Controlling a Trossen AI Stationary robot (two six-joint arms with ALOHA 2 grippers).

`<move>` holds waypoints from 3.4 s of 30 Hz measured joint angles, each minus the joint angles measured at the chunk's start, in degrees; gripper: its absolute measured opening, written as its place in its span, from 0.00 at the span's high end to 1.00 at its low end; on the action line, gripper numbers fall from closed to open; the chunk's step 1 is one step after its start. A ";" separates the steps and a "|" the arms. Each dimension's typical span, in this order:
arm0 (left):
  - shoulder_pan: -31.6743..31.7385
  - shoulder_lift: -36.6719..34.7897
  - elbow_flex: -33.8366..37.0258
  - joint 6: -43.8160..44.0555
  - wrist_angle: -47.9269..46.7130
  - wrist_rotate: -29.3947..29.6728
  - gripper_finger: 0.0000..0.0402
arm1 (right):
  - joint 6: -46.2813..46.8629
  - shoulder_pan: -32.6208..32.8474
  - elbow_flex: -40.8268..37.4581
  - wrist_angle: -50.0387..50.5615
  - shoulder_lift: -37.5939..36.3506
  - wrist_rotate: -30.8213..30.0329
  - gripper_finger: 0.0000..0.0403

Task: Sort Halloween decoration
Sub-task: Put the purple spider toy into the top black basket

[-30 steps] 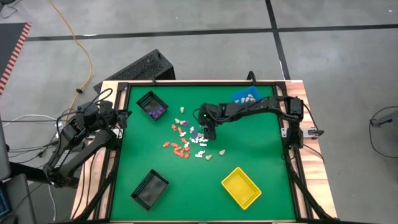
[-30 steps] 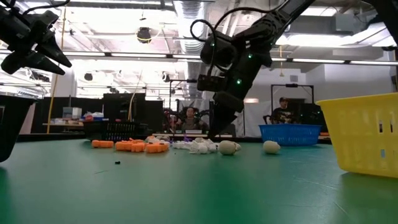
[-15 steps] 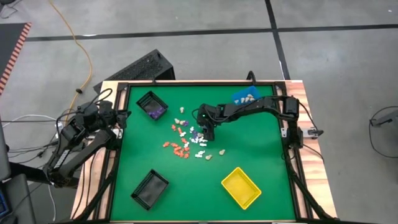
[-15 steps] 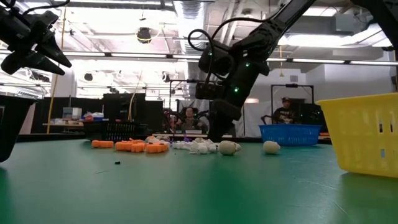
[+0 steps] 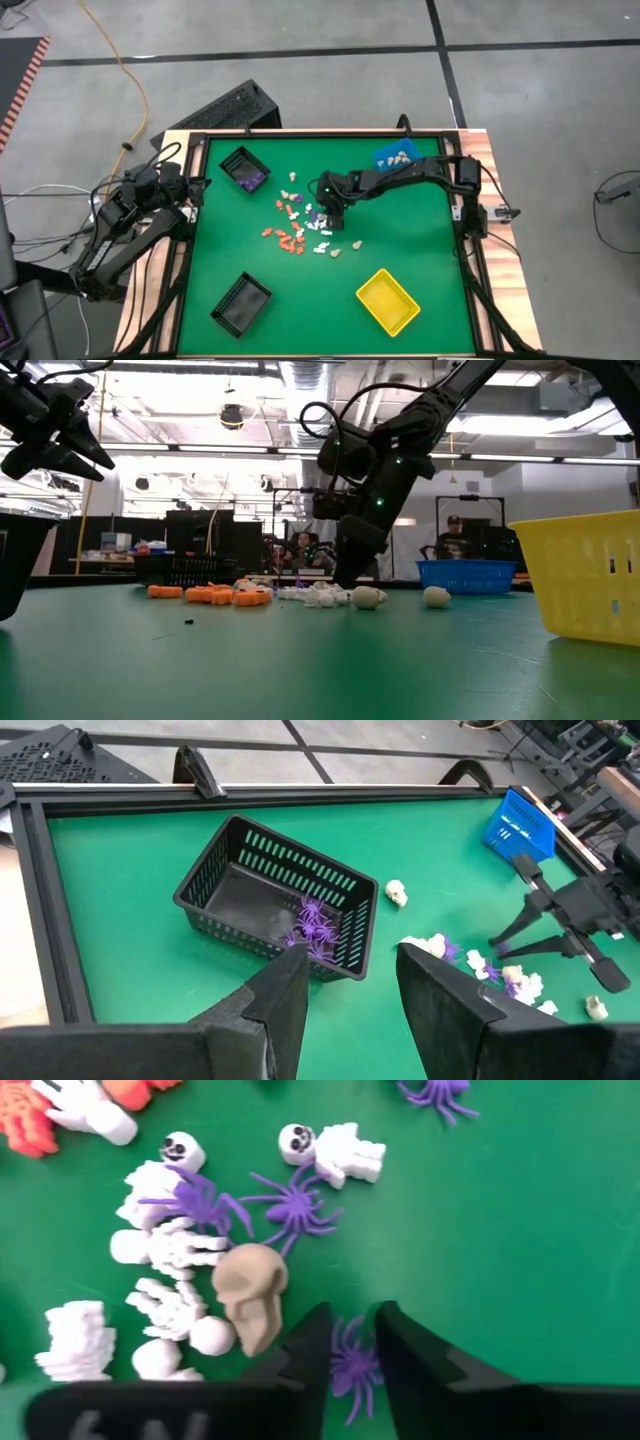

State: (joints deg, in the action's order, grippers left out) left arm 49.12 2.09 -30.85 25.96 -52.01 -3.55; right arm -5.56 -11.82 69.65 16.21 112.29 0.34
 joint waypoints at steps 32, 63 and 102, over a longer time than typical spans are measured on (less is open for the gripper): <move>-0.02 0.00 0.00 -0.02 0.00 0.46 0.64 | -0.97 -2.12 11.69 1.12 -0.76 -0.97 0.96; 0.00 -0.02 0.00 -0.33 -0.59 0.88 0.64 | 8.33 -12.61 -16.96 -17.13 -36.71 13.63 0.76; -0.01 -0.02 0.00 -0.76 -0.52 -0.09 0.64 | 17.95 -8.04 -21.54 -38.36 -4.30 -10.20 0.16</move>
State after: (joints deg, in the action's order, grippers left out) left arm 49.12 2.07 -30.85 25.19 -52.53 -3.65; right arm 12.38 -19.86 48.11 -22.15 107.99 -9.86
